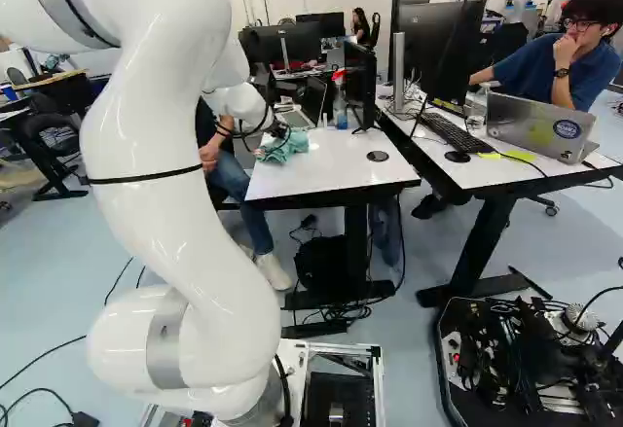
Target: Clean the table with the green towel
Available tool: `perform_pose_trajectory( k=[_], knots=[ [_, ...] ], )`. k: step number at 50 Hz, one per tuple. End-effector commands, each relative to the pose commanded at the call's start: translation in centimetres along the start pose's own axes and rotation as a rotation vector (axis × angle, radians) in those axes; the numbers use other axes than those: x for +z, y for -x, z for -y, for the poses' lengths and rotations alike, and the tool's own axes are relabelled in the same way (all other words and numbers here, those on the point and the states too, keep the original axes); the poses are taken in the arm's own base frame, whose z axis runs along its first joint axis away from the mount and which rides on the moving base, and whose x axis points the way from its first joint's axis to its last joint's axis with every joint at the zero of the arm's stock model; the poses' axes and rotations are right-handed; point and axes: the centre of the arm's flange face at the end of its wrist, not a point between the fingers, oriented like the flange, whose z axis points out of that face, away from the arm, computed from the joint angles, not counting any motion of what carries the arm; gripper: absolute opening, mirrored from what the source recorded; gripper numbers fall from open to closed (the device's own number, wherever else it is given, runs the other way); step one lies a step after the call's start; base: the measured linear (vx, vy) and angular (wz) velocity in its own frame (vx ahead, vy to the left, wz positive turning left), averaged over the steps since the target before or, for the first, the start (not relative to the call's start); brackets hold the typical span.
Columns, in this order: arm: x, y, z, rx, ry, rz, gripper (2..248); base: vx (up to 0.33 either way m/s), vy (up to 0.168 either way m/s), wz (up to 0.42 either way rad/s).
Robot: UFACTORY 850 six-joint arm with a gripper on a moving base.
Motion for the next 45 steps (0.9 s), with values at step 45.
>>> perform_pose_trajectory(
  k=[45],
  knots=[
    [-4.7,-2.4,-1.1,0.02,0.0,-0.069,33,0.0,0.0,0.0]
  ],
)
